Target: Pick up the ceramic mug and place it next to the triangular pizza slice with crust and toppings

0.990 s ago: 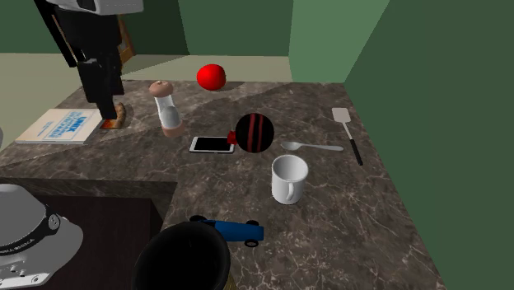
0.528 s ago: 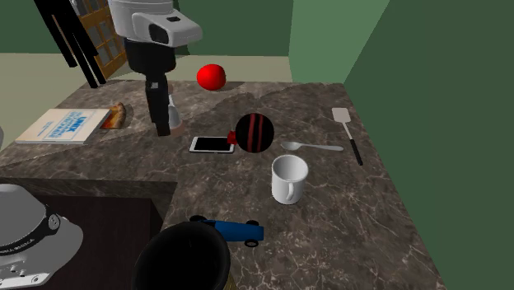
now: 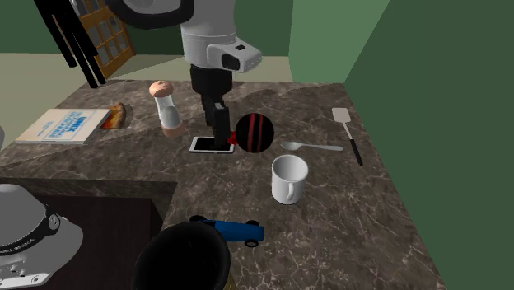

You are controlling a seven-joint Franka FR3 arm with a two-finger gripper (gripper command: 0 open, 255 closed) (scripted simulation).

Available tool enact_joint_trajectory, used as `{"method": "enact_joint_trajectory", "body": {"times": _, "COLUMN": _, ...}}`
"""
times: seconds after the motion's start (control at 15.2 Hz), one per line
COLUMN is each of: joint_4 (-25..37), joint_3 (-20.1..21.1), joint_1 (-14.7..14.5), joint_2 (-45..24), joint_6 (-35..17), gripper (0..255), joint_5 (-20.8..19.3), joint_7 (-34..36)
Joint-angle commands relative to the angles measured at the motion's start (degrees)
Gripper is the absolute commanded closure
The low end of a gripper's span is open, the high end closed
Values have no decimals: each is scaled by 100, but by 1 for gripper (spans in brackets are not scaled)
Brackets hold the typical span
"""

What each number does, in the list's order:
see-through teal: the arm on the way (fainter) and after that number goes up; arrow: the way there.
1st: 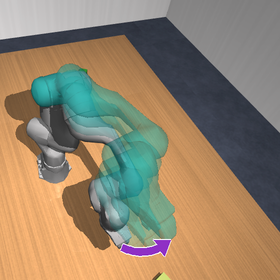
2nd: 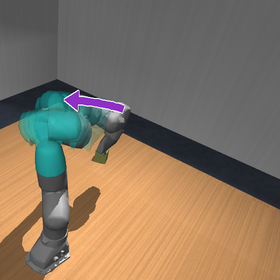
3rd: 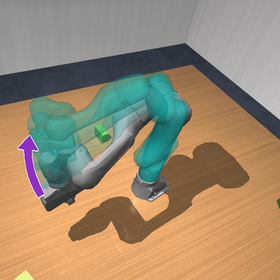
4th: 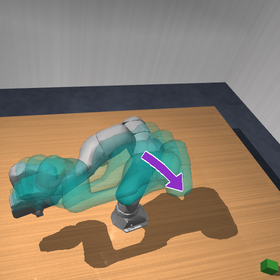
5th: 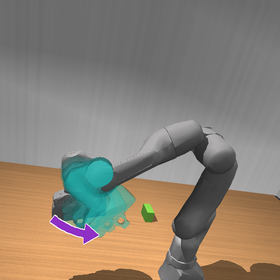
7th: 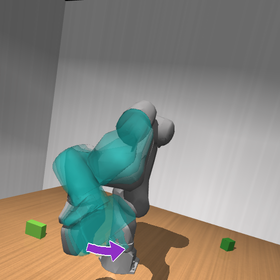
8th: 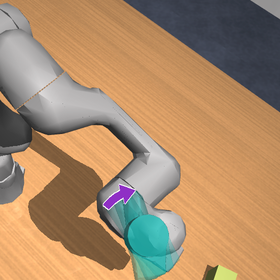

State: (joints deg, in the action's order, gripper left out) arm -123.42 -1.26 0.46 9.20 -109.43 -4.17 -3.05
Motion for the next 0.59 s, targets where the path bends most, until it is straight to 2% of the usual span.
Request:
{"method": "enact_joint_trajectory", "body": {"times": 0.0, "joint_4": 294, "joint_3": -37, "joint_1": 24, "joint_2": -404, "joint_6": -164, "gripper": 0, "joint_5": -20, "joint_7": -100}}
{"method": "enact_joint_trajectory", "body": {"times": 0.53, "joint_4": 1771, "joint_3": -94, "joint_1": 94, "joint_2": -2101, "joint_6": -570, "gripper": 0, "joint_5": -29, "joint_7": -407}}
